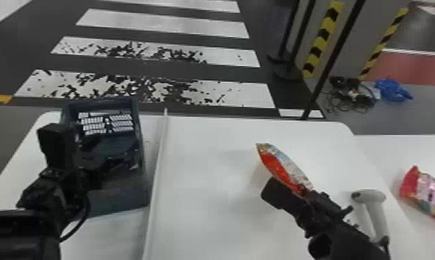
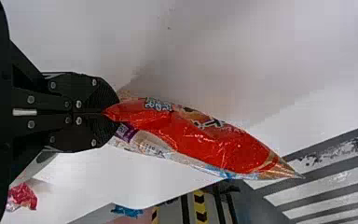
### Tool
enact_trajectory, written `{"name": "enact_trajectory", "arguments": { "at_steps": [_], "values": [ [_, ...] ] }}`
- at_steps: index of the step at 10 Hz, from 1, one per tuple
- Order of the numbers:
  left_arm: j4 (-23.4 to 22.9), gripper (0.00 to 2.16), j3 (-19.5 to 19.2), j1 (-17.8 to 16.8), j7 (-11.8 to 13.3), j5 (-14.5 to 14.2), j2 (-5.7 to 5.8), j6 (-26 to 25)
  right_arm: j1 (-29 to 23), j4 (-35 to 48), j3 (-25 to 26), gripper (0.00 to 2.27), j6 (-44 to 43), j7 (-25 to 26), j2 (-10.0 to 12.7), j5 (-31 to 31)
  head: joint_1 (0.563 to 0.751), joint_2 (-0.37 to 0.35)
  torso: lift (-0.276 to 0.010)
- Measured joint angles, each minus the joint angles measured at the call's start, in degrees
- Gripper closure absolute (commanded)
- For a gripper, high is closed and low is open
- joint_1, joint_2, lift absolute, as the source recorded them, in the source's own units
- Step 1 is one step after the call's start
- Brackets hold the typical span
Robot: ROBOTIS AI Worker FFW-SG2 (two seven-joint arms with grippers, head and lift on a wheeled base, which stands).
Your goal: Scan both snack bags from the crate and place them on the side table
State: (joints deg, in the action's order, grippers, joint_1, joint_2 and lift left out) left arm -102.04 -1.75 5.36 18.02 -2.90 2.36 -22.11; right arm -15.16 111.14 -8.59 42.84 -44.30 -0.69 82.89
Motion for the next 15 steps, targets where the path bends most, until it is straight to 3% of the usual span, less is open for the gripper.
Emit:
{"name": "enact_trajectory", "arguments": {
  "at_steps": [1, 3, 7, 12, 13, 14, 15],
  "values": [
    [0.0, 0.08, 0.0, 0.0, 0.0, 0.0, -0.03, -0.01, -0.2, 1.88, -0.37, 0.0, 3.34, -2.6, 0.54, -2.6, 0.695, -0.118, -0.098],
    [0.0, 0.08, 0.0, 0.0, 0.0, 0.0, -0.03, -0.03, -0.51, 7.3, 0.48, 0.05, 7.76, -5.2, 0.69, -10.57, 0.695, -0.103, -0.098],
    [0.0, 0.08, 0.0, 0.1, 0.0, 0.0, 0.02, 0.0, -0.02, 16.08, 8.76, 0.05, 13.07, -9.03, 0.69, -32.01, 0.695, -0.084, -0.098],
    [0.01, 0.08, 0.0, 0.45, 0.01, 0.0, 0.02, 0.0, 3.55, 18.39, 22.7, 0.09, 19.25, -9.33, 0.69, -61.56, 0.695, -0.08, -0.098],
    [0.01, 0.08, 0.0, 0.51, 0.0, 0.0, 0.07, 0.0, 3.97, 17.87, 25.91, 0.12, 19.11, -7.37, 0.69, -68.41, 0.695, -0.082, -0.098],
    [0.01, 0.08, 0.0, 0.53, 0.0, -0.05, 0.09, 0.01, 4.12, 16.88, 28.47, 0.38, 18.62, -5.61, 0.69, -73.98, 0.695, -0.088, -0.098],
    [0.06, 0.08, 0.0, 0.53, 0.0, -0.07, 0.1, 0.04, 4.46, 15.57, 30.11, 0.88, 17.83, -5.16, 0.69, -76.77, 0.695, -0.095, -0.098]
  ]
}}
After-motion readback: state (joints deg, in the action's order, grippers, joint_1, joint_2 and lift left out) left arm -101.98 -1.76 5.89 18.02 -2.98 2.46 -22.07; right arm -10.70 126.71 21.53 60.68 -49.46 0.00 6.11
